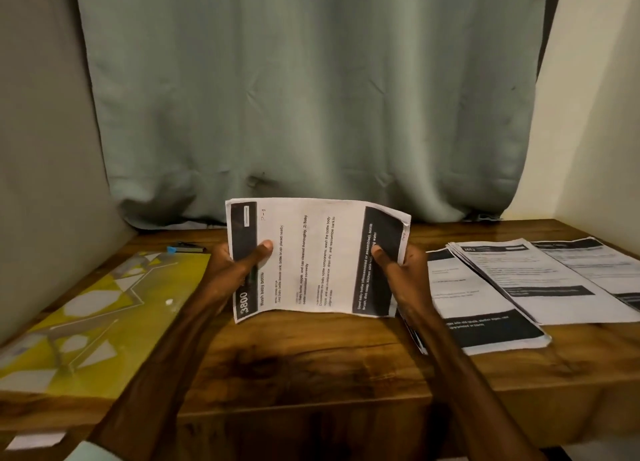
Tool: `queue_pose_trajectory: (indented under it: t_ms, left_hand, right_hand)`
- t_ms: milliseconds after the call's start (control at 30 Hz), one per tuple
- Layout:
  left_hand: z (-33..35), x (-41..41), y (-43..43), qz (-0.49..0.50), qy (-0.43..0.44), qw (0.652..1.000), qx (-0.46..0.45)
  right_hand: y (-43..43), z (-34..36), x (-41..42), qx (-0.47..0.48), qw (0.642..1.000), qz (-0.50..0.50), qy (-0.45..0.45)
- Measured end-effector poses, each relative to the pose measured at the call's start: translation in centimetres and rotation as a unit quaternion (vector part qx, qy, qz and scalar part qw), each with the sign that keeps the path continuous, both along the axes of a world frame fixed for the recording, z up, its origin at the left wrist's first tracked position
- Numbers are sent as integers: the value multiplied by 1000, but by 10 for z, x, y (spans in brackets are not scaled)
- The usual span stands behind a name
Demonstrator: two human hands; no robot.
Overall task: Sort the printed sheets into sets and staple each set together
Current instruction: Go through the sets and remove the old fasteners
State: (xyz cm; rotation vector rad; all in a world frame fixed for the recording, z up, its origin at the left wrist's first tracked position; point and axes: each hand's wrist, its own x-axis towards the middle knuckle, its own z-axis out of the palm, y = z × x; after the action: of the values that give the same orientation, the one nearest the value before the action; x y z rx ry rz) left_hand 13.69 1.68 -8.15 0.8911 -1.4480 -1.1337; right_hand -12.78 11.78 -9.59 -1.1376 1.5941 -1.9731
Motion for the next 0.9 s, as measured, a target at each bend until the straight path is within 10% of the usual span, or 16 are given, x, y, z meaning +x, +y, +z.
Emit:
queue_pose_trajectory:
  t_ms: [567,900]
  left_hand:
    - [-15,7,-10,9,-98,995,-26]
    - [1,29,-36,47,-102,991,66]
  right_hand:
    - [9,-28,7,111,993,46,23]
    - [31,-31,-4,105,943,236,-208]
